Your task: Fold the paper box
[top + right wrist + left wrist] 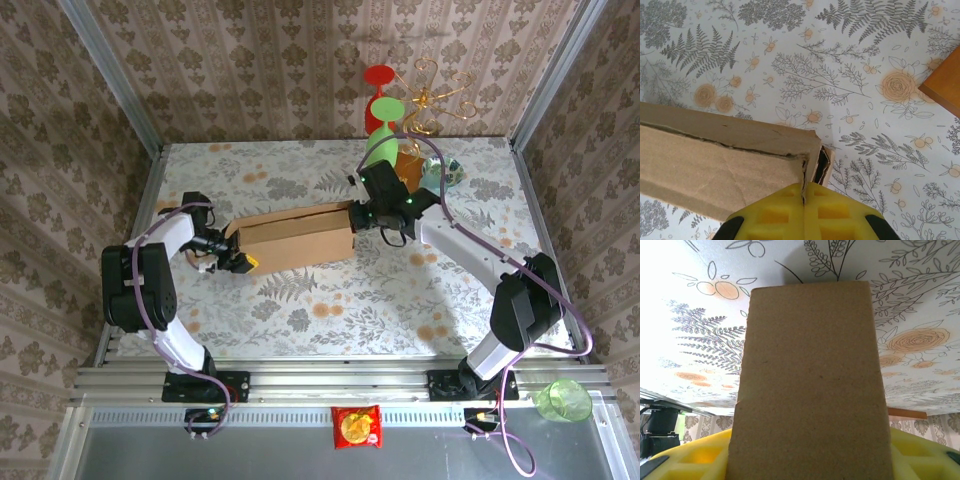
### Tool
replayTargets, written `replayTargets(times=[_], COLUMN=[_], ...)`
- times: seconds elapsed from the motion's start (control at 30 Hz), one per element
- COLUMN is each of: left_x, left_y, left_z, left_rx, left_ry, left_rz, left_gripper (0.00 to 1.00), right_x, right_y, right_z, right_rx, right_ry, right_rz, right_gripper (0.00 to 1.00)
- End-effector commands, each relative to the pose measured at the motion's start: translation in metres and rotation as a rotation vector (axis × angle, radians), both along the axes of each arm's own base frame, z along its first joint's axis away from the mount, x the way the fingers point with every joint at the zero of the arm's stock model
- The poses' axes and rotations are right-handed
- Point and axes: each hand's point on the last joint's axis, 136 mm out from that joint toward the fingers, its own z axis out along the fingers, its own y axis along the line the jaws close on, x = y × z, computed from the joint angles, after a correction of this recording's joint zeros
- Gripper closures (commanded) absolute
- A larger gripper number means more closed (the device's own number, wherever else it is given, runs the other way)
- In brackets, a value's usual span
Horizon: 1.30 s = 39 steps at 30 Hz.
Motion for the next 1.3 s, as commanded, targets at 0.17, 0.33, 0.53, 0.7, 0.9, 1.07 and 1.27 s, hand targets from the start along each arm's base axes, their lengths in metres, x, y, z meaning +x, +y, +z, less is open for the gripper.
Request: replayTargets(times=[0.17, 0.33, 0.53, 0.7, 0.9, 1.07, 1.27], left_x=[0.003, 0.011, 0.027, 0.029, 0.001, -0.01, 0.01], left_y=[0.014, 0.015, 0.032, 0.053, 0.066, 0.109, 0.124], left_z=[-0.024, -0.024, -0.005, 0.02, 0.033, 0.069, 0.142], left_rx=[0.096, 0.088, 0.123, 0.22, 0.302, 0.61, 0.998], left_ry=[0.026, -0.021, -0.197, -0.351, -0.398, -0.555, -0.95], left_rz=[0.029, 0.024, 0.009, -0.018, -0.07, -0.276, -0.843], left_gripper=[0.87, 0.7, 0.25, 0.15, 0.1, 0.32, 0.54], right_x=[-0.028, -0.024, -0.017, -0.015, -0.011, -0.01, -0.011], right_y=[-0.01, -0.009, -0.006, -0.001, 0.002, 0.003, 0.002], right_z=[-0.05, -0.057, -0.052, -0.047, -0.044, -0.044, -0.045], right_rx=[-0.15, -0.182, -0.189, -0.176, -0.177, -0.177, -0.179], right_ry=[0.073, 0.034, 0.023, 0.024, 0.023, 0.028, 0.031], right_rz=[-0.022, -0.032, -0.031, -0.019, -0.017, -0.013, -0.014], right_gripper=[1.0, 1.0, 1.0, 1.0, 1.0, 1.0, 1.0])
